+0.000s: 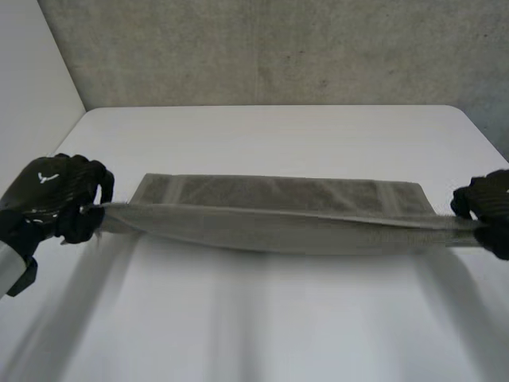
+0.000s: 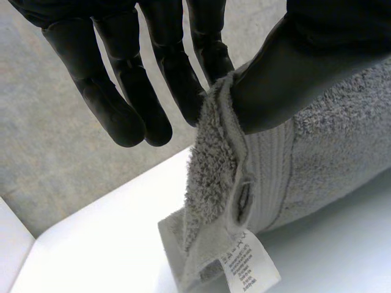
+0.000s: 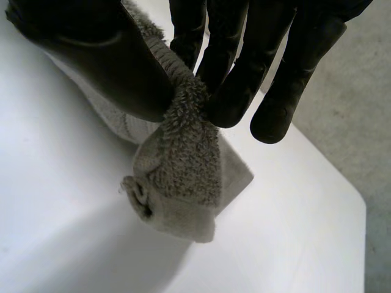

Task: Fold the towel.

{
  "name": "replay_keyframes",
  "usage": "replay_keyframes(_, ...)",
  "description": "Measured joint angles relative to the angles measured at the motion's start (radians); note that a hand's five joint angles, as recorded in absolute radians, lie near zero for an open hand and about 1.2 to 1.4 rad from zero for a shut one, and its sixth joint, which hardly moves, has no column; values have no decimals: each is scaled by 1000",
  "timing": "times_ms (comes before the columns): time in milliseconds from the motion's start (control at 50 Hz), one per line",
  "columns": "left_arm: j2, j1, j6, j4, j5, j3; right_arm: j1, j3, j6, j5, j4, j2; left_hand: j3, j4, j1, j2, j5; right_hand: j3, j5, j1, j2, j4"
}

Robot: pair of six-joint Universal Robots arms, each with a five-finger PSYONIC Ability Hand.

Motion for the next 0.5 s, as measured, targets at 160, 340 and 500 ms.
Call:
replay_keyframes(160,-121,7,-3,27,48,90,86,-153,4,0,10,181,0,0,0,0,0,0,3,0,4,0)
replay_keyframes(340,-565,-174,3,62,-73,414,336,-442,35,206,-7,563,0,0,0,0,0,0,3,0,7,0)
replay_keyframes(500,-896,-261,7,52,-221,748,422,-697,148,292,-103,829,0,0,0,0,0,0,3,0,7,0)
